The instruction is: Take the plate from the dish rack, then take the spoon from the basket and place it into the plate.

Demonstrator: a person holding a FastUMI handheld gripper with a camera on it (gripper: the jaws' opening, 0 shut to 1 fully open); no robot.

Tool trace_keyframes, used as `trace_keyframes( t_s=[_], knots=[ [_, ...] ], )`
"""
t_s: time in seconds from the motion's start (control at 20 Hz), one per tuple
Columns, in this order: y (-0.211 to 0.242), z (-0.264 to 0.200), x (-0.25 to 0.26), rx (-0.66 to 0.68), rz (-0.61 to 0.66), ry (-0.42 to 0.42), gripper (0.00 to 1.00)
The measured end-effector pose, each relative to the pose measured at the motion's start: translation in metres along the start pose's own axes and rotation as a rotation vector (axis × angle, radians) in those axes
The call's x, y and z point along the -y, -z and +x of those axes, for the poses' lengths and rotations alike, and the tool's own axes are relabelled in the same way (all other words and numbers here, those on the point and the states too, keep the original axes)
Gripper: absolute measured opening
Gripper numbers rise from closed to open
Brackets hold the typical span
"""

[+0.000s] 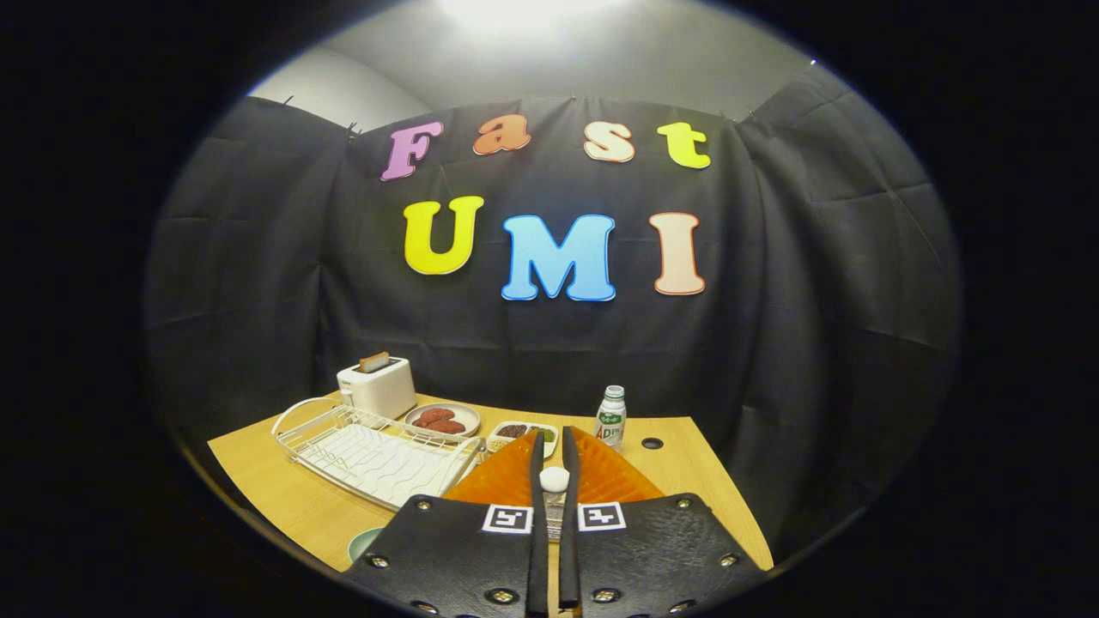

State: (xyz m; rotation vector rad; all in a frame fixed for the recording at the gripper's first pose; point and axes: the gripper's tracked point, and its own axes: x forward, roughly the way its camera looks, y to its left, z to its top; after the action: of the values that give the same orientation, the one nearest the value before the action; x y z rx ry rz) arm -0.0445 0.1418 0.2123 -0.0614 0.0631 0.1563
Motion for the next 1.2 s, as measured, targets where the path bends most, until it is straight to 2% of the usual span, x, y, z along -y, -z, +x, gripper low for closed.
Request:
trace_keyframes(
  t_s=[0.2,0.35,0.95,1.2],
  knots=[
    [0.012,-0.01,-0.012,-0.025,0.005,0.006,0.05],
    [0.03,-0.013,-0.034,-0.074,0.027,-0.026,0.05],
    [0.088,-0.005,-0.131,-0.229,-0.05,-0.274,0.05],
    [0.103,0.002,-0.155,-0.273,-0.068,-0.341,0.05]
  ],
)
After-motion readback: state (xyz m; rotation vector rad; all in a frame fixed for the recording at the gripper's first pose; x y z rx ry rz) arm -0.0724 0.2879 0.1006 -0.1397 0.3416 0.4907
